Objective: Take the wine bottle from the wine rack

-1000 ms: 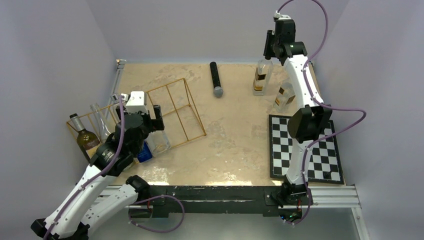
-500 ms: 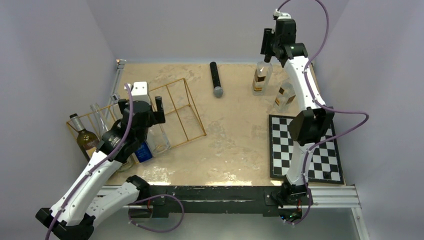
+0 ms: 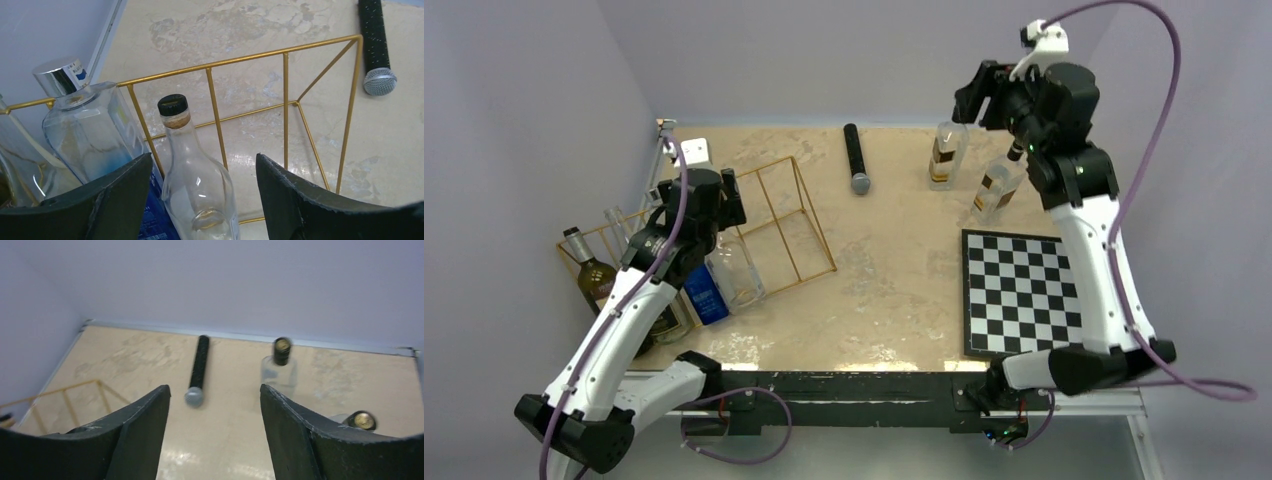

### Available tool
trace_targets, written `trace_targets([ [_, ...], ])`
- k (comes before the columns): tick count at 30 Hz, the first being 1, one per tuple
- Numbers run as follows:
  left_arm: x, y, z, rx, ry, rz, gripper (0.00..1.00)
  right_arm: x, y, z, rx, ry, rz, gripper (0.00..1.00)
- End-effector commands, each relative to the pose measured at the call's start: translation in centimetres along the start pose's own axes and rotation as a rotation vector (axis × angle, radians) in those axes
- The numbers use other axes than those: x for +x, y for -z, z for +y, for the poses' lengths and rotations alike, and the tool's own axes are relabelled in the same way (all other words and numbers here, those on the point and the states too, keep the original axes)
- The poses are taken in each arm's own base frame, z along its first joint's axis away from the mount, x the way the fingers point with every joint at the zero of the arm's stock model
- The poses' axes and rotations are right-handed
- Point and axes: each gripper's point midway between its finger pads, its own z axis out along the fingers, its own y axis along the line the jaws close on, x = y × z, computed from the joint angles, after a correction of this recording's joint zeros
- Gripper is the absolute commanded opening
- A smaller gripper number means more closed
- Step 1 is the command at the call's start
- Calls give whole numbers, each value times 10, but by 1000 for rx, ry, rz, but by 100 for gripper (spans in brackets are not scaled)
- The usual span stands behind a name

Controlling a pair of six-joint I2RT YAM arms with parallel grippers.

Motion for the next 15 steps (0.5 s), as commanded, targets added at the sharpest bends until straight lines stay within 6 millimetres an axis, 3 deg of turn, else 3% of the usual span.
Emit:
trace_targets([
  [1,-3,-12,5,-42,19,26,78,26,42,52,-237,-20,-8,71],
  [3,1,-19,10,-64,30,42,78,53,58,66,-294,-19,19,72],
  [8,6,-36,9,-56,58,81,78,84,93,101,-450,-44,58,73],
  [15,22,-58,9,-77,56,156,70,95,96,99,-435,-48,92,73],
])
